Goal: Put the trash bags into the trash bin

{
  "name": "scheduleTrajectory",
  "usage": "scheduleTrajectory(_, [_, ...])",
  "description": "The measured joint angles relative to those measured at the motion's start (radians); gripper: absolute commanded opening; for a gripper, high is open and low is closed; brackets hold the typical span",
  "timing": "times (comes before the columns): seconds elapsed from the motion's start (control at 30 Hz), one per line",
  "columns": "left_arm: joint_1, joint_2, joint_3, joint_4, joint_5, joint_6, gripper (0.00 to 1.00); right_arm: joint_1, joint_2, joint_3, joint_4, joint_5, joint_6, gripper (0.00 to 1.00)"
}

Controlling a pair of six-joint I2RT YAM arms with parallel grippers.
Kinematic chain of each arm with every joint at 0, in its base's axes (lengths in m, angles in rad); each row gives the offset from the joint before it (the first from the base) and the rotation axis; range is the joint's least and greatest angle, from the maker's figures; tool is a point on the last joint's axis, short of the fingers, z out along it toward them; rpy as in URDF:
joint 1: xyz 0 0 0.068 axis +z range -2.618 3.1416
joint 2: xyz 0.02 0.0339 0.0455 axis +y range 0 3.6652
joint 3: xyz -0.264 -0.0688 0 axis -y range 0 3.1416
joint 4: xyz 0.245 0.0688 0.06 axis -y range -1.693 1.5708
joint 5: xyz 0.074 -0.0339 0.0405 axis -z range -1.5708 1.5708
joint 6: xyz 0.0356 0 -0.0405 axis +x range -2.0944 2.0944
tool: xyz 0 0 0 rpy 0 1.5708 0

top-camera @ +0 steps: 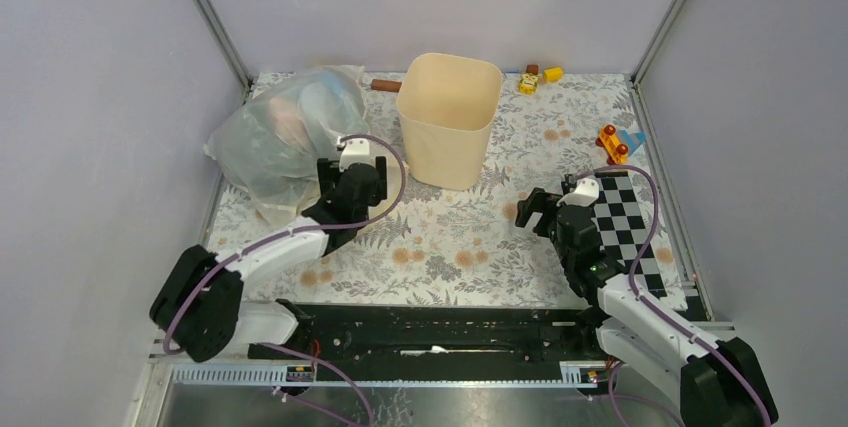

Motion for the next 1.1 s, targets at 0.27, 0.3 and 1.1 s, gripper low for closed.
scheduleTrajectory(0.27, [0.0,0.114,0.108,0.089,-0.267,0.205,0.7,0.0,0.008,0.0,0.001,-0.008,0.0,1.0])
scheduleTrajectory(0.3, [0.0,0.119,0.121,0.113,-0.291,0.235,0.67,0.0,0.008,0.0,0.002,-0.008,0.0,1.0])
scheduleTrajectory(1.1, [-0.22,0.251,0.725,-0.258,-0.277,0.402,0.0,0.0,0.024,0.0,0.066,-0.151,-0.001,0.98])
